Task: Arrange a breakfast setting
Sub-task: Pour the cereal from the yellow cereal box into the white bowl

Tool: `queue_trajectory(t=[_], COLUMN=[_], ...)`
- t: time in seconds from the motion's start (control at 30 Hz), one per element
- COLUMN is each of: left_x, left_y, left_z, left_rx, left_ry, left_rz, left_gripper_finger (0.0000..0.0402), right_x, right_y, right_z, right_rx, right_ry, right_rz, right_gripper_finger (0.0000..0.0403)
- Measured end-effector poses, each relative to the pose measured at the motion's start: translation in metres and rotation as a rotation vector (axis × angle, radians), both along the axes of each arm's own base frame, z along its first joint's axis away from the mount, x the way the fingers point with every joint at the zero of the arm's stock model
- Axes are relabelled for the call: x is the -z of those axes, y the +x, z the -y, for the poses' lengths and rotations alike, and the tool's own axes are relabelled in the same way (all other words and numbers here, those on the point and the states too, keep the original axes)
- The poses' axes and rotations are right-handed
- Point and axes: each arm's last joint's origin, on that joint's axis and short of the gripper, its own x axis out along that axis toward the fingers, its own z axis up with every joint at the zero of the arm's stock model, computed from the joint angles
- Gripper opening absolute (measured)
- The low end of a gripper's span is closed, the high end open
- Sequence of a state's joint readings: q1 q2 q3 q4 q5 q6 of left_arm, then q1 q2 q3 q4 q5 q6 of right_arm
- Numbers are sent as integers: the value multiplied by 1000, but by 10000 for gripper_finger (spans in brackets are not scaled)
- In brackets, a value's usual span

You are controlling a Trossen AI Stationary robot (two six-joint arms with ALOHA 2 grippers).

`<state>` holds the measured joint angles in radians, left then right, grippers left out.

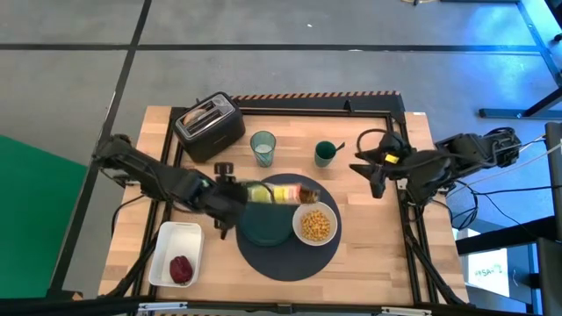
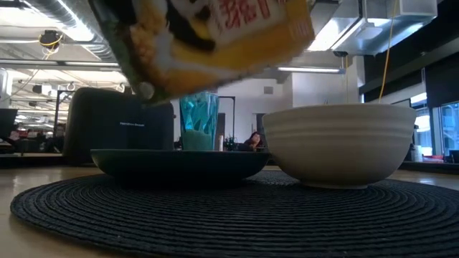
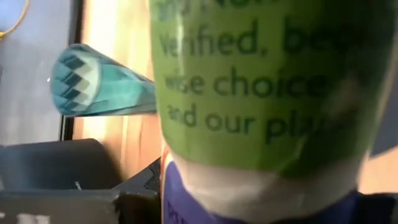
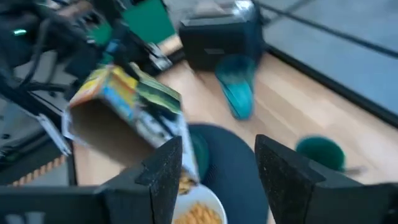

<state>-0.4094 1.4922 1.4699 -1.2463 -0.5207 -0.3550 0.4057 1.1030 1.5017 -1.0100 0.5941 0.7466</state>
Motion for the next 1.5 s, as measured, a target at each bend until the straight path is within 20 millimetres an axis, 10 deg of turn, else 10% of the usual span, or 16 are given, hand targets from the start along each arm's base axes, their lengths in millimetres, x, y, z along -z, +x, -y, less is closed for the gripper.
queue_trajectory(t=[0.43, 0.7, 1.1, 1.5], left_x=[16, 20, 21, 28], left_y=[-52, -48, -12, 4], left_z=[-32, -41, -73, -92], left_rx=[-103, 44, 219, 229], left_ry=[-315, -400, -413, -411], left_rz=[757, 1267, 1211, 1164], left_gripper_finger=[167, 167, 167, 166], right_x=[-19, 9, 14, 8], right_y=[-48, -14, 64, 82], right_z=[22, 3, 33, 41], right_rx=[1, -163, -224, -379], right_ry=[15, 5, -95, -60], right_rz=[209, 501, 522, 519], right_gripper_finger=[222, 306, 380, 312])
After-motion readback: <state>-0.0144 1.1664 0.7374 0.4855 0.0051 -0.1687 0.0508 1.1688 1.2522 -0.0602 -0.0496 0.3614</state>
